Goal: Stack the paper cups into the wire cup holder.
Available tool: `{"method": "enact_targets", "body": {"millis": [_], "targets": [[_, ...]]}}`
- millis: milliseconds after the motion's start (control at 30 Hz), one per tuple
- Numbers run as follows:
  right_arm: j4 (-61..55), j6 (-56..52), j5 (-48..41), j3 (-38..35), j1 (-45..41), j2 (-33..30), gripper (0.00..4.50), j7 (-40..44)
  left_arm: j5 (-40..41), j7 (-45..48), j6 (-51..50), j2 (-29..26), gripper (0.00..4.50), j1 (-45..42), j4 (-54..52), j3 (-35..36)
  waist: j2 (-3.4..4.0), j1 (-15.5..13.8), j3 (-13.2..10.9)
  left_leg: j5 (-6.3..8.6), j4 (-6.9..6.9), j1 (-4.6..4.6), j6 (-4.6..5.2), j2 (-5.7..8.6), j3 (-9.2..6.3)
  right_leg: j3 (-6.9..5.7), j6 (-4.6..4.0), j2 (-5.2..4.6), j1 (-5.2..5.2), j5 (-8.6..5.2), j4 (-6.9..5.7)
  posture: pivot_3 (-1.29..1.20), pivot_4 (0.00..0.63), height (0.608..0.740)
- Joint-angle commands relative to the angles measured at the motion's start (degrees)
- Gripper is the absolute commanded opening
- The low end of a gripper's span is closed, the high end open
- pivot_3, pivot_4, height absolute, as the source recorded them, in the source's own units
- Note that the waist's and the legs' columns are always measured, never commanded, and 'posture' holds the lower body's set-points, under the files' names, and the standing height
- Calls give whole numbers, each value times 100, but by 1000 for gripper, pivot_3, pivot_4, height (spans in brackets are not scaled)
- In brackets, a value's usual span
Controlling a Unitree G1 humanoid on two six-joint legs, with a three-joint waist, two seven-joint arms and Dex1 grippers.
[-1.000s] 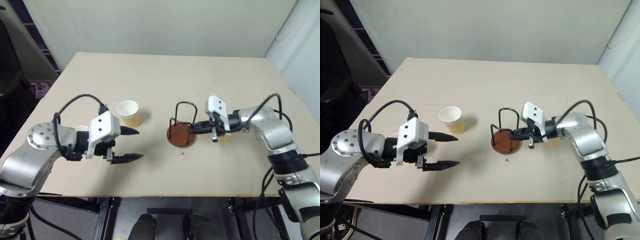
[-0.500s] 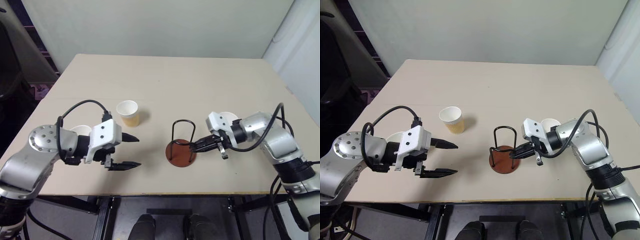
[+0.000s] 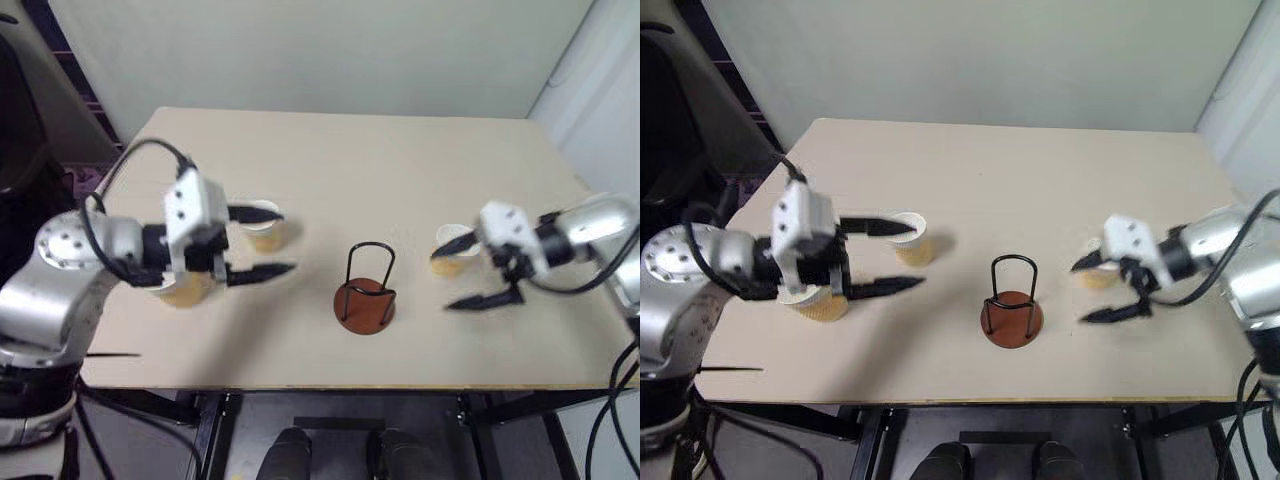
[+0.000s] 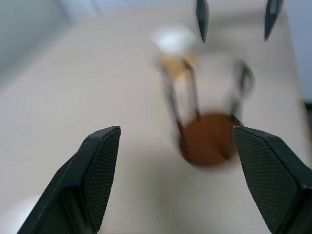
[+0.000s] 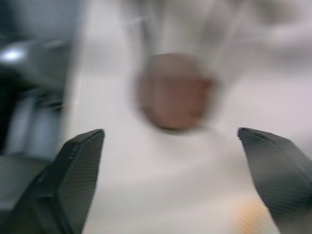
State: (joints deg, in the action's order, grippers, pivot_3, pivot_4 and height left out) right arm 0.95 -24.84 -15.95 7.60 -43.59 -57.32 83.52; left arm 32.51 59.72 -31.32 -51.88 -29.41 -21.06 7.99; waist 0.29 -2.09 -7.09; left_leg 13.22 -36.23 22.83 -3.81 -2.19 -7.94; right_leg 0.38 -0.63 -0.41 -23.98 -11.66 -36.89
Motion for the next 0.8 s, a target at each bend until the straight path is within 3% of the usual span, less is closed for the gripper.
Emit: {"method": "enact_targets", "body": {"millis": [33,100,233,433,567,800], "targets": [[933,538,576,11,-285,-55,4472,-331,-590,-491,135,281,3954,-242,135,-540,-2,6,1,2,1,-22,6,0,3,4,2,0,18,-1,3,0,150,740],[1222,748,793,203,-348,47,4472,-301,-768,-491,192,396,3954,-283,157,-828,-6,15,-1,5,0,-74,12,-2,5,6,6,0,37,-5,6,0,150,740],[1673,1100,1167,461,-501,302,4472,-332,-970,-426,217,445,3954,-276,103,-1142,-5,46,-4,12,2,-70,23,-5,9,28,64,2,23,25,6,0,150,740],[2096,1304,1519,701,-630,734,4472,-422,-980,-425,137,417,3954,-116,-43,-1087,-2,41,-5,23,4,-53,36,-6,15,38,76,1,4,24,8,0,150,740],[2155,1385,1687,834,-550,1004,3585,-481,-910,-435,27,318,3954,74,-220,-948,-1,42,-6,33,3,-50,41,-5,20,45,78,0,0,21,12,0,150,740],[2364,1617,1808,838,-655,1112,962,-365,-869,-489,-81,225,3954,227,-365,-791,-1,12,-6,35,0,-49,42,-3,21,47,75,-3,-3,21,7,0,150,740]]}}
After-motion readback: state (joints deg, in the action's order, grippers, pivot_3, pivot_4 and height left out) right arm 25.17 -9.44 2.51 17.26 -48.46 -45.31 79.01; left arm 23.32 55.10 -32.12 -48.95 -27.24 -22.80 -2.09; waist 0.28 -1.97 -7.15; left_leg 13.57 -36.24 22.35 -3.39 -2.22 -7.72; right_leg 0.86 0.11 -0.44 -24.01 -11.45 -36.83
